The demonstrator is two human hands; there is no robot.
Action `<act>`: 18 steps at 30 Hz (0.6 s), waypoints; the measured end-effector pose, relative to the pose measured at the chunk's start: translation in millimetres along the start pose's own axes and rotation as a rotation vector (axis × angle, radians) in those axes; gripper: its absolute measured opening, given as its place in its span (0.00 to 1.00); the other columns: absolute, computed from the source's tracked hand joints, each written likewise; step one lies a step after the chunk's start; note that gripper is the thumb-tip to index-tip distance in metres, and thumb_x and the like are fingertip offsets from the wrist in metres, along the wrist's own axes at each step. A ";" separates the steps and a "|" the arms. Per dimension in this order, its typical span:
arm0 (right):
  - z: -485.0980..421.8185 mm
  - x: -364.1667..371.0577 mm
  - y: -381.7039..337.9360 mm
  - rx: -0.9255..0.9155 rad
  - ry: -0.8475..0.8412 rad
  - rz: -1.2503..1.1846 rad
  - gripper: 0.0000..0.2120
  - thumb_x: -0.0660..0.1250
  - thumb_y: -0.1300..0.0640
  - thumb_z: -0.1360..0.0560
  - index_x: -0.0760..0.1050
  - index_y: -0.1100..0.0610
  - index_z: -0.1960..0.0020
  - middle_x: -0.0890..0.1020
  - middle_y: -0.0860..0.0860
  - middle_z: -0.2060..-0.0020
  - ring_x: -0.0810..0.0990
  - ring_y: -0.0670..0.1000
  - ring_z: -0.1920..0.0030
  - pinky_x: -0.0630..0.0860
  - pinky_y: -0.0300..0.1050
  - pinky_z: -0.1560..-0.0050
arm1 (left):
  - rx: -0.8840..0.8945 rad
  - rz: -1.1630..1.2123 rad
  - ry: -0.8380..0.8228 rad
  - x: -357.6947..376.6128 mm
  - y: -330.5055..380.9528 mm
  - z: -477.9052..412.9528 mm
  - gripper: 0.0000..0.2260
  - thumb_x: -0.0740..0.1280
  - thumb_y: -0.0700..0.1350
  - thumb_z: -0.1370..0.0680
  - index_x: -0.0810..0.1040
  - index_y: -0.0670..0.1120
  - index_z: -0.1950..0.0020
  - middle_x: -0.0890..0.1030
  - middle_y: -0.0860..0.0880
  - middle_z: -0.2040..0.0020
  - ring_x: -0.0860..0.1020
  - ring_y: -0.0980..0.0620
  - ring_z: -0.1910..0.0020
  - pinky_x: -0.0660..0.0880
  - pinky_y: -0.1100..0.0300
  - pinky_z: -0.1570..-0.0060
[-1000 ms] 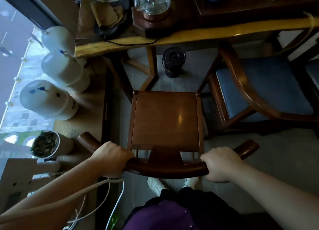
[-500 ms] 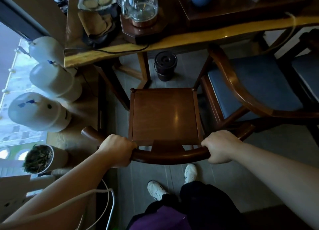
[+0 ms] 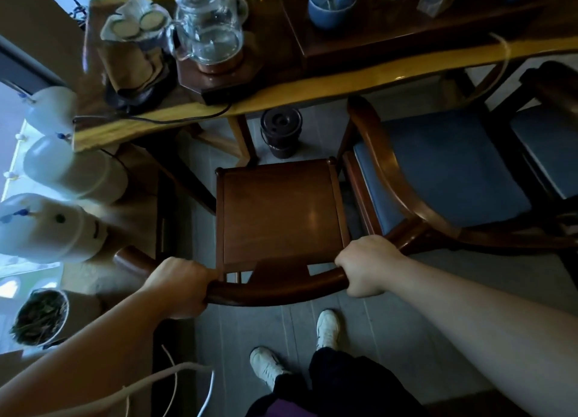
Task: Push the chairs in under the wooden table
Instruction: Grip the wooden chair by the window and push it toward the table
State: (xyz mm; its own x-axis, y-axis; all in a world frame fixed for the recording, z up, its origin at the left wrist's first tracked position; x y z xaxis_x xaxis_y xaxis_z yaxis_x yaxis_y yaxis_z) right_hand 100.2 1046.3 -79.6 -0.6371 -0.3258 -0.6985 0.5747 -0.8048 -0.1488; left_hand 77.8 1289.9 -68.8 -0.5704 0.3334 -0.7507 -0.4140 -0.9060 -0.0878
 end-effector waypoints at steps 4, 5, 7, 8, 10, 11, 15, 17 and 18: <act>-4.6 -4.9 13.4 -0.022 -0.005 0.006 0.03 0.67 0.50 0.33 0.73 0.47 0.61 0.81 0.47 0.64 0.80 0.50 0.63 0.80 0.50 0.55 | -0.019 -0.002 -0.008 -6.8 -1.2 -10.7 0.05 0.63 0.53 0.23 0.73 0.61 0.47 0.77 0.58 0.59 0.75 0.60 0.60 0.66 0.63 0.62; -4.5 -5.0 15.9 -0.029 -0.011 0.020 0.03 0.67 0.50 0.33 0.73 0.47 0.61 0.81 0.47 0.65 0.80 0.50 0.63 0.80 0.50 0.56 | -0.019 0.000 -0.011 -6.7 1.6 -11.8 0.05 0.63 0.53 0.23 0.73 0.61 0.47 0.77 0.58 0.59 0.74 0.60 0.61 0.65 0.63 0.62; -3.8 -6.0 21.2 -0.037 -0.016 0.051 0.03 0.67 0.50 0.33 0.74 0.48 0.61 0.81 0.48 0.66 0.80 0.49 0.64 0.80 0.48 0.58 | -0.023 0.013 -0.003 -5.7 7.7 -13.1 0.05 0.62 0.52 0.23 0.73 0.60 0.48 0.76 0.58 0.60 0.74 0.60 0.61 0.65 0.63 0.62; -3.9 -7.8 26.0 -0.034 -0.015 0.064 0.03 0.67 0.51 0.33 0.74 0.48 0.62 0.81 0.48 0.66 0.80 0.49 0.64 0.79 0.47 0.59 | -0.022 0.023 0.002 -5.8 10.7 -15.0 0.05 0.62 0.52 0.23 0.73 0.60 0.48 0.76 0.58 0.60 0.73 0.60 0.62 0.66 0.63 0.61; -2.9 -11.3 35.0 -0.027 -0.022 0.075 0.03 0.68 0.51 0.34 0.73 0.48 0.63 0.81 0.47 0.67 0.79 0.49 0.65 0.78 0.45 0.61 | -0.019 0.053 0.003 -5.0 16.5 -17.7 0.04 0.62 0.52 0.22 0.73 0.60 0.48 0.75 0.58 0.61 0.73 0.60 0.63 0.67 0.63 0.61; -3.0 -13.2 39.1 -0.024 -0.025 0.077 0.03 0.68 0.51 0.34 0.73 0.48 0.63 0.81 0.47 0.67 0.79 0.48 0.66 0.77 0.45 0.62 | -0.019 0.070 0.002 -5.1 18.3 -19.3 0.04 0.62 0.53 0.22 0.73 0.60 0.48 0.75 0.58 0.62 0.73 0.60 0.63 0.68 0.63 0.60; -4.5 -14.3 43.4 -0.032 -0.025 0.100 0.04 0.68 0.51 0.33 0.73 0.47 0.63 0.80 0.46 0.67 0.78 0.48 0.66 0.75 0.44 0.65 | -0.018 0.087 0.002 -6.7 19.7 -21.5 0.03 0.62 0.53 0.23 0.72 0.60 0.50 0.75 0.57 0.63 0.74 0.60 0.63 0.70 0.63 0.60; -5.2 -13.0 43.4 -0.032 -0.018 0.098 0.03 0.68 0.51 0.33 0.74 0.47 0.62 0.80 0.47 0.67 0.78 0.48 0.66 0.77 0.45 0.63 | -0.016 0.093 -0.001 -7.5 20.0 -20.7 0.03 0.63 0.53 0.23 0.72 0.60 0.50 0.75 0.57 0.63 0.74 0.60 0.63 0.70 0.63 0.59; -5.2 -12.6 43.6 -0.031 -0.014 0.094 0.03 0.68 0.51 0.33 0.74 0.48 0.61 0.80 0.48 0.67 0.79 0.48 0.66 0.78 0.45 0.62 | -0.017 0.099 -0.001 -8.2 20.3 -19.9 0.03 0.63 0.53 0.23 0.73 0.60 0.50 0.75 0.58 0.63 0.74 0.60 0.63 0.70 0.64 0.59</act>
State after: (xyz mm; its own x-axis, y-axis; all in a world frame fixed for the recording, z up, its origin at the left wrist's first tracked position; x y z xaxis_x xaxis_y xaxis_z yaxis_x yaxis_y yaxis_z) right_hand 136.0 1017.9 -80.9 -0.5862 -0.4063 -0.7010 0.6477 -0.7547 -0.1042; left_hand 88.2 1263.6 -77.5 -0.6087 0.2426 -0.7554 -0.3438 -0.9387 -0.0244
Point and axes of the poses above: each hand's wrist, its own z-axis away from the middle knuckle, its own x-axis out of the palm, y = z × x, the point moved 10 cm from there along -z, towards the middle knuckle
